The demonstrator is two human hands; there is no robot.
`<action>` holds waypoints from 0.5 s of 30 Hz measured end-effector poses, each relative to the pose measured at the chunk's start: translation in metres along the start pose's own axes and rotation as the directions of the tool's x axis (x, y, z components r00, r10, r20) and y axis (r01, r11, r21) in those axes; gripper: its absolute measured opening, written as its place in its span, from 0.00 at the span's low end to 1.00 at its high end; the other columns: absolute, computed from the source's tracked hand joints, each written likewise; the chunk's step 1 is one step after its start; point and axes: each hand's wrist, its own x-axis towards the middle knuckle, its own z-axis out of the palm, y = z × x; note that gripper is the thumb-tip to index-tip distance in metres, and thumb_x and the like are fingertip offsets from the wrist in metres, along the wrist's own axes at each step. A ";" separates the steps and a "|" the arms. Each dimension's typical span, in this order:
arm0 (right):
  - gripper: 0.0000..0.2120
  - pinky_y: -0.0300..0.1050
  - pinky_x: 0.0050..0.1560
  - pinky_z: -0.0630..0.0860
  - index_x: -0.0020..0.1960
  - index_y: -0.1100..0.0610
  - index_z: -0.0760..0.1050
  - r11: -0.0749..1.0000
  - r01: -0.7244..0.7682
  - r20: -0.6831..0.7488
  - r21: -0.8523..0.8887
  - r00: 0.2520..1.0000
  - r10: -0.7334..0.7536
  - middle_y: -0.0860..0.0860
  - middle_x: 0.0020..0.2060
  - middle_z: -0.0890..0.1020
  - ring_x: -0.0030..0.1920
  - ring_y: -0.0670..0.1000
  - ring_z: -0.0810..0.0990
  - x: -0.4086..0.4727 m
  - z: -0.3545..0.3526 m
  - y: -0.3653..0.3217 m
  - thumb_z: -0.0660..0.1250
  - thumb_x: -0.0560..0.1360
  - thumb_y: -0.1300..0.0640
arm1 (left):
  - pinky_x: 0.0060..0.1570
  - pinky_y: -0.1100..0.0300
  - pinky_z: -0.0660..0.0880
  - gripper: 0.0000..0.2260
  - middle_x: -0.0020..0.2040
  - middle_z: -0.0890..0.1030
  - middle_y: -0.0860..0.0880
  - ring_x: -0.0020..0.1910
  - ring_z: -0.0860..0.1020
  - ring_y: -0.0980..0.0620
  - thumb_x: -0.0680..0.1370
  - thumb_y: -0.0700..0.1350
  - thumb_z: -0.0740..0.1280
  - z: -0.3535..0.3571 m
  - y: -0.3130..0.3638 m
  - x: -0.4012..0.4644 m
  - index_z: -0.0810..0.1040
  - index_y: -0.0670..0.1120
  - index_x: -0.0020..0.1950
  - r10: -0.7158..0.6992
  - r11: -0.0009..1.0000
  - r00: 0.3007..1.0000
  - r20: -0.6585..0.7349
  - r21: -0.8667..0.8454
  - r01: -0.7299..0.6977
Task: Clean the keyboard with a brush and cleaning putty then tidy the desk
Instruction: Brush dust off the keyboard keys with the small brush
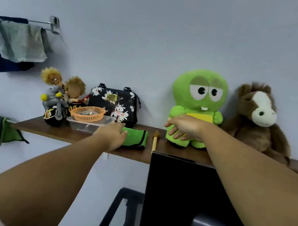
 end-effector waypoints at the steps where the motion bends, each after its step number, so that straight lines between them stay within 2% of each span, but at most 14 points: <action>1: 0.13 0.42 0.37 0.69 0.57 0.53 0.74 1.000 -0.015 0.014 -0.023 1.000 0.016 0.52 0.43 0.79 0.37 0.50 0.76 0.006 0.007 -0.003 0.55 0.82 0.48 | 0.72 0.47 0.60 0.24 0.76 0.63 0.45 0.74 0.62 0.45 0.82 0.54 0.51 0.002 -0.007 0.000 0.61 0.47 0.77 0.003 1.000 1.000 0.017 -0.001 -0.003; 4: 0.07 0.40 0.36 0.70 0.53 0.52 0.75 0.988 -0.063 0.068 -0.139 0.995 0.073 0.52 0.41 0.78 0.36 0.49 0.77 0.026 0.024 -0.007 0.58 0.81 0.54 | 0.72 0.46 0.58 0.24 0.78 0.59 0.47 0.76 0.59 0.46 0.82 0.54 0.51 0.011 -0.024 0.004 0.58 0.49 0.77 0.057 0.998 0.998 0.035 0.017 -0.058; 7: 0.12 0.40 0.37 0.70 0.56 0.49 0.76 0.955 -0.081 0.112 -0.287 0.987 0.117 0.51 0.42 0.79 0.37 0.48 0.78 0.044 0.038 -0.011 0.59 0.80 0.61 | 0.73 0.46 0.57 0.23 0.79 0.56 0.49 0.77 0.56 0.47 0.82 0.53 0.52 0.021 -0.034 0.010 0.57 0.50 0.77 0.125 0.992 0.992 0.029 0.010 -0.125; 10: 0.16 0.40 0.38 0.70 0.54 0.47 0.77 0.897 -0.071 0.161 -0.436 0.975 0.155 0.50 0.45 0.80 0.38 0.47 0.80 0.054 0.046 -0.016 0.61 0.78 0.66 | 0.73 0.48 0.56 0.23 0.79 0.55 0.49 0.78 0.54 0.48 0.83 0.53 0.52 0.028 -0.036 0.015 0.57 0.50 0.78 0.182 0.983 0.983 0.032 -0.020 -0.182; 15: 0.17 0.39 0.38 0.71 0.55 0.50 0.81 0.803 -0.052 0.195 -0.594 0.959 0.207 0.45 0.39 0.81 0.36 0.45 0.79 0.064 0.052 -0.013 0.63 0.76 0.68 | 0.75 0.47 0.53 0.24 0.80 0.53 0.51 0.78 0.51 0.51 0.83 0.54 0.50 0.041 -0.037 0.023 0.55 0.51 0.78 0.223 0.975 0.968 0.111 -0.040 -0.220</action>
